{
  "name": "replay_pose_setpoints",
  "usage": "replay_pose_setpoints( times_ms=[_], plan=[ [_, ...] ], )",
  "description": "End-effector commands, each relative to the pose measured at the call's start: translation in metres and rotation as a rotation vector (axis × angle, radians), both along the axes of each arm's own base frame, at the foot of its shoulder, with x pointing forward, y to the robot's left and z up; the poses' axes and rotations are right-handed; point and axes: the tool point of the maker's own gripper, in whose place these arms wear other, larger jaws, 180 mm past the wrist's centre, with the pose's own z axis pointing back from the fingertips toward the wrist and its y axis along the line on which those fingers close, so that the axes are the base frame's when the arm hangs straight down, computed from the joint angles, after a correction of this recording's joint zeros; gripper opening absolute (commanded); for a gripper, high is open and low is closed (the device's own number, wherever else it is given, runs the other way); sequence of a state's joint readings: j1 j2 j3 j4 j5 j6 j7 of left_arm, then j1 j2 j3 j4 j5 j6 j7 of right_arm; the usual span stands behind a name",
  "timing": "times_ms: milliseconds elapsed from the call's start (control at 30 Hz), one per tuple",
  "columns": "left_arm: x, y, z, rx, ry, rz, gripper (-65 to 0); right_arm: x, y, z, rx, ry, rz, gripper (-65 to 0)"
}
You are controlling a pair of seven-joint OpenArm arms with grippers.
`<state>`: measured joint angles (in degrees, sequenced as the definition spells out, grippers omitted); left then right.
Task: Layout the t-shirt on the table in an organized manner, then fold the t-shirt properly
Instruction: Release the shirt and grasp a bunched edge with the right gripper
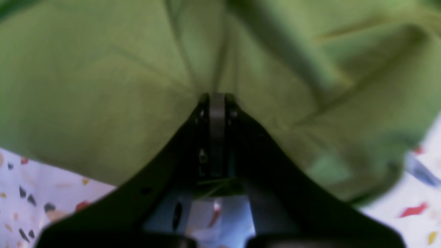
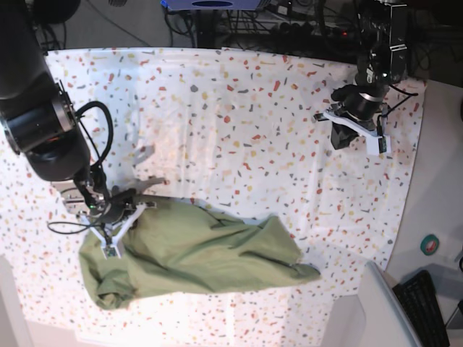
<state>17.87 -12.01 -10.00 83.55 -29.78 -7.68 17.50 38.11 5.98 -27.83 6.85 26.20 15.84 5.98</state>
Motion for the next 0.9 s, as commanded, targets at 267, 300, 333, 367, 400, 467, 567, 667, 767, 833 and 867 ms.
replay_pose_setpoints(
  times_ms=[267, 300, 333, 367, 400, 467, 567, 667, 767, 833, 867],
  plan=[
    [0.018, -0.002, 0.044, 0.035, -0.127, -0.046, -65.0, -0.067, 0.044, -0.026, 0.034, 0.151, 0.161, -65.0],
    [0.019, -0.003, 0.046, 0.035, -0.133, -0.048, -65.0, -0.076, 0.049, -0.026, 0.038, 0.157, 0.187, -65.0],
    [0.019, -0.003, 0.047, 0.037, -0.135, -0.049, -65.0, -0.083, 0.056, -0.024, 0.046, 0.157, 0.209, -65.0],
    [0.020, -0.002, 0.048, 0.037, -0.136, -0.048, -65.0, -0.089, 0.064, -0.019, 0.055, 0.152, 0.234, -65.0],
    [0.020, -0.003, 0.049, 0.038, -0.139, -0.049, -65.0, -0.096, 0.065, -0.015, 0.053, 0.150, 0.254, -65.0],
    [0.020, -0.003, 0.049, 0.038, -0.139, -0.049, -65.0, -0.109, 0.072, -0.006, 0.057, 0.135, 0.296, -65.0],
    [0.022, -0.003, 0.050, 0.038, -0.144, -0.049, -65.0, -0.112, 0.073, 0.018, 0.074, 0.083, 0.273, -65.0],
    [0.024, 0.013, 0.055, 0.054, -0.156, -0.012, -65.0, -0.108, 0.059, 0.055, 0.118, -0.004, 0.174, -65.0],
    [0.024, 0.036, 0.061, 0.073, -0.169, 0.048, -65.0, -0.103, 0.042, 0.099, 0.142, -0.101, 0.106, -65.0],
    [0.024, 0.048, 0.064, 0.087, -0.177, 0.076, -65.0, -0.103, 0.026, 0.119, 0.137, -0.143, 0.064, -55.4],
    [0.023, 0.057, 0.067, 0.097, -0.182, 0.094, -65.0, -0.103, 0.016, 0.129, 0.133, -0.164, 0.038, -45.3]
  ],
)
